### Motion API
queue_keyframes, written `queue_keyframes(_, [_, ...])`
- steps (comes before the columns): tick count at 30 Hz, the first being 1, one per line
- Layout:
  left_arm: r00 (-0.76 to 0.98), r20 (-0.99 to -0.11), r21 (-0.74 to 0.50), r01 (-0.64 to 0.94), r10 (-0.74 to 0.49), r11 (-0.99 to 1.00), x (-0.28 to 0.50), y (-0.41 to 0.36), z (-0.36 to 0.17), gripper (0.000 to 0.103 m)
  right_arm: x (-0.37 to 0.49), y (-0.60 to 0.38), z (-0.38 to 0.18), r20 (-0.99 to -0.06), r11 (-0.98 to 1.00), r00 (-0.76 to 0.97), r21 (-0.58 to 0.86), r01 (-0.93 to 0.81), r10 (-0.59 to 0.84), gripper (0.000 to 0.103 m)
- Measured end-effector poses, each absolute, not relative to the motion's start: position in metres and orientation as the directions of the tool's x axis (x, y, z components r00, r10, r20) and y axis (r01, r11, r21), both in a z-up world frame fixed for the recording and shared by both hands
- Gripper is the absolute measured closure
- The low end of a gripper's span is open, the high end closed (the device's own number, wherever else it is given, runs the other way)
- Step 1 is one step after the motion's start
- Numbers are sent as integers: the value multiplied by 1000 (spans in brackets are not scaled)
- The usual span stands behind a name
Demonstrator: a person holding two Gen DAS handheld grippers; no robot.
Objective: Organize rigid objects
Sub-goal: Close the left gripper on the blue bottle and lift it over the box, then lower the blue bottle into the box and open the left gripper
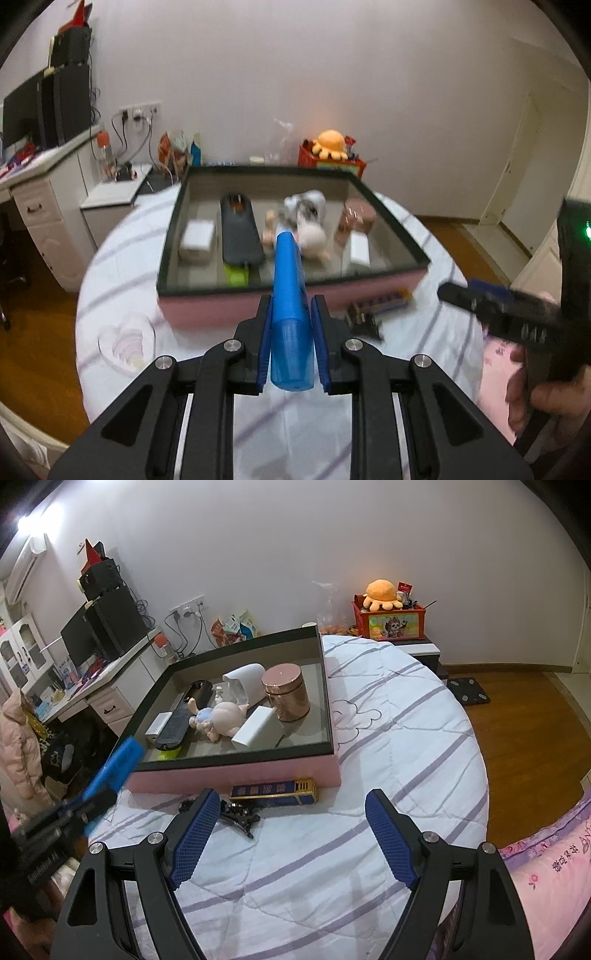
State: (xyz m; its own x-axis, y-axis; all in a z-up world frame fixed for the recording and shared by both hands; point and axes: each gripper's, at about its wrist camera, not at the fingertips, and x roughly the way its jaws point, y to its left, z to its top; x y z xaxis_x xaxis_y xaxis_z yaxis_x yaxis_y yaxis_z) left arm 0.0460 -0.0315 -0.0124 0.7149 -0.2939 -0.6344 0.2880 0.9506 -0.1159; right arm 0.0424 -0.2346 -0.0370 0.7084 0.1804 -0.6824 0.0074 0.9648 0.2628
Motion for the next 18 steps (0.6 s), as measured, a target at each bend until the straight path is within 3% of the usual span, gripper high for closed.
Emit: queue_keyframes(18, [656, -736, -33, 214, -169, 976, 185, -57, -53, 82, 120, -234, -48, -706, 963, 676, 269, -15, 208, 21])
